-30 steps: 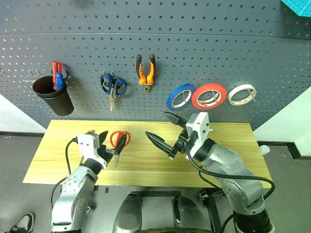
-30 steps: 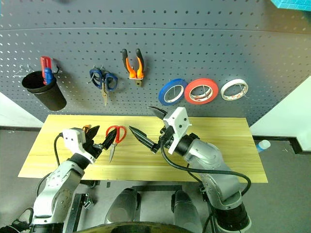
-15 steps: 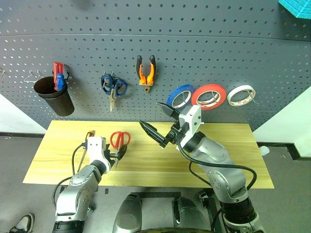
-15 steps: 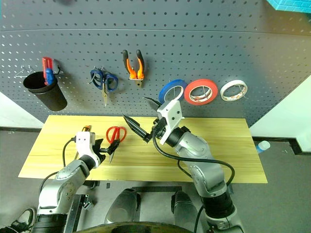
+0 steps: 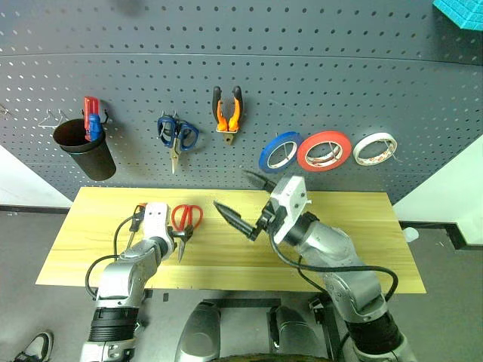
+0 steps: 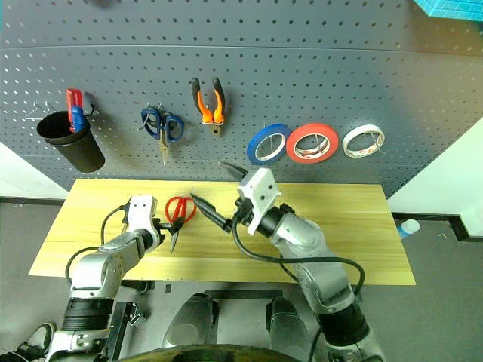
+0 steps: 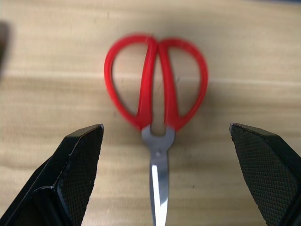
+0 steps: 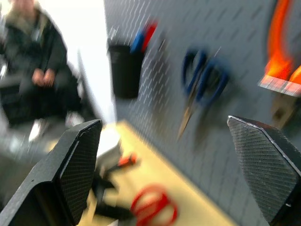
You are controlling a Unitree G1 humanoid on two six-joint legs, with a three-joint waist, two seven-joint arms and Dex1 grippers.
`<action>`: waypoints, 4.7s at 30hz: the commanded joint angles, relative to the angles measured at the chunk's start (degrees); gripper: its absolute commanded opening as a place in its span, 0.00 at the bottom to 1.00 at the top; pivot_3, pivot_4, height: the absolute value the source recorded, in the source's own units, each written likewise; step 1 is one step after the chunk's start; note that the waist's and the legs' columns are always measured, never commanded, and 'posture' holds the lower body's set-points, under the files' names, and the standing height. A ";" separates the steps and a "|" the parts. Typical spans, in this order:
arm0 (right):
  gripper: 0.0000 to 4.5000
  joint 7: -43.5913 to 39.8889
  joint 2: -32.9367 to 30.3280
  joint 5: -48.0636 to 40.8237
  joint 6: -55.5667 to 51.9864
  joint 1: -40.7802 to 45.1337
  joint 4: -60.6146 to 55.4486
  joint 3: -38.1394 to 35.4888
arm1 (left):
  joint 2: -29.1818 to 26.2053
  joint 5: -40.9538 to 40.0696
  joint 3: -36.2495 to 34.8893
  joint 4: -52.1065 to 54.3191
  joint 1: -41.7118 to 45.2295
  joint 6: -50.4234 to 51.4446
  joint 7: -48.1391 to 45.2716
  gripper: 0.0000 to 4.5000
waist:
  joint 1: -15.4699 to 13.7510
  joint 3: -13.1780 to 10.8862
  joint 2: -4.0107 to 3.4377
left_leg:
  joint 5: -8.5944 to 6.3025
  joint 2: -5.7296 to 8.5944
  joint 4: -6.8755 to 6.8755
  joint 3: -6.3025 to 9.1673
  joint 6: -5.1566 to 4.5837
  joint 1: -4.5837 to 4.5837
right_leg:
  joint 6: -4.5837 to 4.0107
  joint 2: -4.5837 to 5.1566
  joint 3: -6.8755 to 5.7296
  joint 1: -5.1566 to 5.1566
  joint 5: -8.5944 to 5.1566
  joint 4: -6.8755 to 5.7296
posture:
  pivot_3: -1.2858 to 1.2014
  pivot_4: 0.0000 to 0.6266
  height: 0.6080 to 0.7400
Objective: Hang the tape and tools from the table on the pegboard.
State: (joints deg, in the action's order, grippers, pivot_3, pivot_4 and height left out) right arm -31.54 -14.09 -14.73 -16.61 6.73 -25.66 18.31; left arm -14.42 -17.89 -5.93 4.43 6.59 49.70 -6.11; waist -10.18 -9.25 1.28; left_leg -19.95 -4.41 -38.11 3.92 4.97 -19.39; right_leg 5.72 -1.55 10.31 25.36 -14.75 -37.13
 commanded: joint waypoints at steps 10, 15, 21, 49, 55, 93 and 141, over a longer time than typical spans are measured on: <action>0.99 0.27 0.60 -0.03 1.19 -0.02 -2.36 0.43 | 1.90 2.81 1.17 -6.30 5.19 1.20 -0.07 1.00 | 0.00 0.13 0.09 | 0.01 0.03 0.00 0.04 0.02 0.01 | -0.01 0.00 0.00 -0.02 0.01 -0.02 | 0.65 0.16 0.90; 0.99 0.64 0.57 0.13 1.26 -0.06 -2.54 0.24 | 1.63 3.26 0.52 -10.46 7.36 0.33 -1.23 1.00 | 0.01 0.14 0.09 | 0.01 0.04 0.00 0.05 0.03 0.01 | -0.01 0.00 0.00 -0.02 0.01 -0.02 | 0.65 0.17 0.90; 0.99 1.09 0.47 0.56 1.36 -0.48 -2.67 0.45 | 1.27 4.48 1.14 -14.66 9.35 -1.58 -2.91 1.00 | 0.04 0.14 0.09 | 0.02 0.06 0.00 0.06 0.03 0.01 | -0.01 0.01 0.00 -0.02 0.01 -0.02 | 0.65 0.17 0.90; 0.99 2.96 1.41 2.19 1.10 -0.88 -3.37 1.13 | 0.95 11.48 3.30 -22.64 11.65 1.87 0.49 1.00 | 0.14 0.16 0.06 | 0.01 0.08 0.00 0.08 0.02 0.03 | -0.01 0.02 0.00 -0.02 0.00 -0.03 | 0.65 0.19 0.90; 0.99 3.46 1.64 2.32 1.01 -0.68 -3.62 1.40 | 2.03 12.28 3.73 -27.82 13.83 0.04 0.26 1.00 | 0.12 0.50 -0.26 | 0.02 0.17 0.00 0.10 0.02 0.04 | -0.02 0.07 0.00 -0.05 0.00 -0.03 | 0.65 0.19 0.90; 1.00 3.80 1.94 2.97 1.91 0.87 -2.72 0.28 | 1.14 13.33 7.27 -10.37 4.92 -0.24 -5.41 0.23 | 0.38 1.05 -0.52 | 0.06 0.35 0.07 0.26 0.09 -0.01 | 0.04 0.21 0.00 -0.08 -0.06 0.06 | 0.65 0.17 0.90; 1.00 -1.27 0.74 -11.11 16.07 -15.14 -5.44 -12.26 | -2.80 22.66 4.07 3.03 -3.85 -66.05 -3.26 0.23 | 0.84 1.05 -0.48 | 0.05 0.38 0.12 0.25 0.08 -0.06 | 0.17 0.29 0.01 -0.08 -0.15 0.15 | 0.65 0.15 0.90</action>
State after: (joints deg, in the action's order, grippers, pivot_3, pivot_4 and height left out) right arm -32.98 -13.09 -25.66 -1.27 -8.88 -28.90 6.46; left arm -17.26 4.51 -1.07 6.09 2.72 -14.48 -9.87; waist -9.33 -8.20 0.79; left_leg -19.90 -4.02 -37.99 4.17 5.05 -19.45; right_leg 5.89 -1.26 10.32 25.27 -14.89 -36.98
